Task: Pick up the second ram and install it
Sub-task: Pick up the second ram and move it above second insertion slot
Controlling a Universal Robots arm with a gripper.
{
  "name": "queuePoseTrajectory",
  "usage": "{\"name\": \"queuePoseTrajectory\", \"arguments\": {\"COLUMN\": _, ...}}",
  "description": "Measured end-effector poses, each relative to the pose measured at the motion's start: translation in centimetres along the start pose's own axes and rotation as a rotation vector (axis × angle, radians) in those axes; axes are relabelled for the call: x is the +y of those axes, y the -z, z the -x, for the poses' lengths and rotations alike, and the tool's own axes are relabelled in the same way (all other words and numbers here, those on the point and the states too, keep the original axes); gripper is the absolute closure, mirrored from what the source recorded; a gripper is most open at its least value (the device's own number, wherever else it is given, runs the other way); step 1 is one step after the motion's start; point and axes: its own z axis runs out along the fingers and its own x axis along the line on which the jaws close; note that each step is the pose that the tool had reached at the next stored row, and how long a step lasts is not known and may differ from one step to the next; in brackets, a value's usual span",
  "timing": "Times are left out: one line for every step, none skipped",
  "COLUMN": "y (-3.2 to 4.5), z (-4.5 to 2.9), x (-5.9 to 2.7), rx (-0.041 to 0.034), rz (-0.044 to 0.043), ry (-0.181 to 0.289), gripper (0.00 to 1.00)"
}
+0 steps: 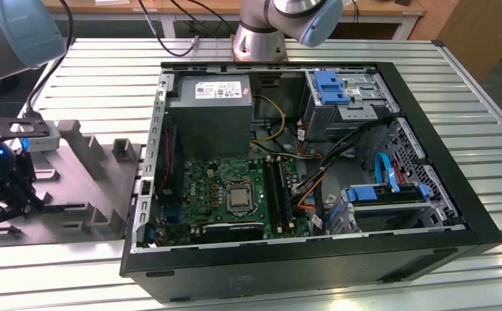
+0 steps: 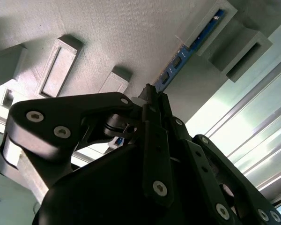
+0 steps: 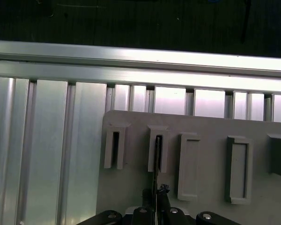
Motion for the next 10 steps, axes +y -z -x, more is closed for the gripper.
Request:
{"name": "queuePoseTrajectory", "arguments": {"y": 0.00, "z": 0.00, "x": 0.00, "rx": 0.0001, "rz": 0.0000, "ry": 0.000, "gripper": 0.84}}
{"name": "queuePoseTrajectory", "arguments": {"y": 0.00, "z": -0.02, "x": 0.00, "rx": 0.0000, "rz": 0.0000, "ry": 0.000, "gripper": 0.84}}
{"name": "queuePoseTrajectory", "arguments": {"y": 0.00, "z": -0.05, "x": 0.01, "rx": 0.0000, "rz": 0.0001, "ry": 0.000, "gripper": 0.84}}
{"name": "queuePoseTrajectory", "arguments": {"y": 0.00, "z": -0.08, "x": 0.01, "rx": 0.0000, "rz": 0.0001, "ry": 0.000, "gripper": 0.84}}
{"name": "queuePoseTrajectory", "arguments": {"y": 0.00, "z": -0.09, "x": 0.00, "rx": 0.0000, "rz": 0.0000, "ry": 0.000, "gripper": 0.84}}
{"name": "queuePoseTrajectory", "arguments": {"y": 0.01, "z": -0.10, "x": 0.01, "rx": 0.0001, "rz": 0.0001, "ry": 0.000, "gripper": 0.84}}
{"name": "queuePoseTrajectory", "arguments": {"y": 0.00, "z": -0.10, "x": 0.00, "rx": 0.0000, "rz": 0.0000, "ry": 0.000, "gripper": 0.84}}
{"name": "queuePoseTrajectory", "arguments": {"y": 0.00, "z": -0.10, "x": 0.00, "rx": 0.0000, "rz": 0.0000, "ry": 0.000, "gripper": 0.84}}
{"name": "queuePoseTrajectory", "arguments": {"y": 0.01, "z": -0.12, "x": 0.01, "rx": 0.0001, "rz": 0.0001, "ry": 0.000, "gripper": 0.84}}
{"name": "queuePoseTrajectory", "arguments": {"y": 0.00, "z": -0.14, "x": 0.01, "rx": 0.0001, "rz": 0.0001, "ry": 0.000, "gripper": 0.84}}
